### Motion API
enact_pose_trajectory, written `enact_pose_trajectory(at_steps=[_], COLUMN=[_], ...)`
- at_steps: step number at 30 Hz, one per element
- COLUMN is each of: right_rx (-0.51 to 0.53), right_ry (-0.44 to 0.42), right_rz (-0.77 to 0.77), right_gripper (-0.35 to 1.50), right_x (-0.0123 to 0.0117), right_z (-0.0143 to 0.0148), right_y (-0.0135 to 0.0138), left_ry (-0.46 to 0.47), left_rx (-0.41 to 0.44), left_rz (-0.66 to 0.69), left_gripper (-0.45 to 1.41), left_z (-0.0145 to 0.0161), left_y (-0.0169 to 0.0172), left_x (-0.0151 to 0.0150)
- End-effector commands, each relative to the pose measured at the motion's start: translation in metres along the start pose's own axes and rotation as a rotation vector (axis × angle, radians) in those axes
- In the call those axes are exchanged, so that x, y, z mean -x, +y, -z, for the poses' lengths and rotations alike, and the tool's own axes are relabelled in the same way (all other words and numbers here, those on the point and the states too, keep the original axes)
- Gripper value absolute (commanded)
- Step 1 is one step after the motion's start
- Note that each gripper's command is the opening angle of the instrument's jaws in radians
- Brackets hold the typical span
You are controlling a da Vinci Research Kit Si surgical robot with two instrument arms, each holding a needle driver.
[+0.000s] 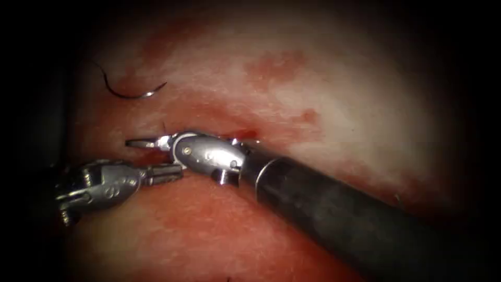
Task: Wound Closure
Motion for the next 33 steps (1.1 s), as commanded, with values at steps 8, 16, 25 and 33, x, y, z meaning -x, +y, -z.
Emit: enact_pose_trajectory(at_steps=[8,16,25,33], right_rx=[-0.003,-0.003,-0.080,-0.069], right_ry=[0.005,0.004,-0.038,-0.073], right_rz=[0.004,0.005,0.008,0.028], right_gripper=[1.36,1.28,-0.18,-0.35], right_x=[0.0005,0.0006,0.0008,0.0013], right_z=[-0.0010,-0.0011,-0.0011,0.0000], right_y=[0.0001,0.0001,-0.0006,0.0001], left_ry=[0.000,0.001,0.000,-0.004], left_rx=[0.006,0.005,0.004,0.011], left_rz=[-0.002,-0.002,-0.003,-0.006], left_gripper=[-0.45,-0.45,-0.45,-0.45], left_z=[-0.0008,-0.0008,-0.0008,-0.0007], left_y=[0.0001,0.0003,0.0005,0.0008], left_x=[0.0000,0.0000,0.0000,0.0000])
